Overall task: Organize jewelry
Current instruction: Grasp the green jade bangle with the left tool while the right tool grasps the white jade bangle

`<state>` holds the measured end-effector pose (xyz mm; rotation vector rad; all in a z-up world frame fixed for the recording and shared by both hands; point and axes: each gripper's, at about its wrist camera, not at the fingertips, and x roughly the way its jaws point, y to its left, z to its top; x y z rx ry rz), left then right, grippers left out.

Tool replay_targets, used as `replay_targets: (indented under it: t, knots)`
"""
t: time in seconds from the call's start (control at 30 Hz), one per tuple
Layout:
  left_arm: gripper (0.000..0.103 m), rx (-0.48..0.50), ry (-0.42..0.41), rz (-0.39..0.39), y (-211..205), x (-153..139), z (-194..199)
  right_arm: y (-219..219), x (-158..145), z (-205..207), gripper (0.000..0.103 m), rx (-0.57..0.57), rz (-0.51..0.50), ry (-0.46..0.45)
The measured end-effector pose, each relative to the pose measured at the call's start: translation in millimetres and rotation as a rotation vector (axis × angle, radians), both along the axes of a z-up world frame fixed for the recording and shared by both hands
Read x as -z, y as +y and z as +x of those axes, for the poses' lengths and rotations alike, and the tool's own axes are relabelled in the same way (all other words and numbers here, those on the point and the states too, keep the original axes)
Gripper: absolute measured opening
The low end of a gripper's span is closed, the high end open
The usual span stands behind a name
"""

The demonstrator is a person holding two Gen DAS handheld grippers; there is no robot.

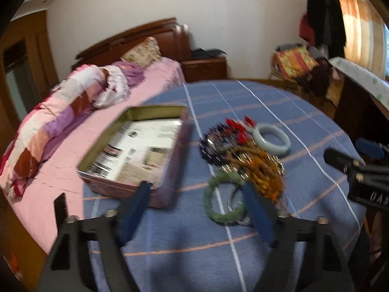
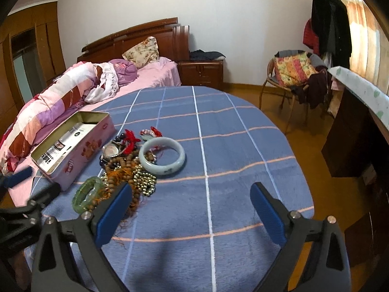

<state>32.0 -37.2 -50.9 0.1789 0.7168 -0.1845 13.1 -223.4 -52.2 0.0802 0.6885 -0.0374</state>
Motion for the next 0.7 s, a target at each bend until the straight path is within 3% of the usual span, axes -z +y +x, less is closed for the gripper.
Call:
replay_targets:
  t: [0.2,0.53,0.6,0.63,0.7]
  knots:
    - [0.059,0.033,0.053,0.006,-11,17,10,-3,5,3,0.099,-0.014,0.018,0.013]
    - [0.058,0.079,0.097,0.004,-19,30,13,2,9,5,0.099,-0.026,0.016,0.016]
    - [0.043,0.092,0.11,-0.01,-18,33,15,4,7,5,0.099,-0.03,0.01,0.009]
    - [0.024,0.11,0.124,-0.019,-18,35,16,4,6,4,0.099,-0.031,0.008,0.005]
    - [0.018,0.13,0.127,-0.025,-19,36,15,5,6,5,0.099,-0.03,0.006,-0.001]
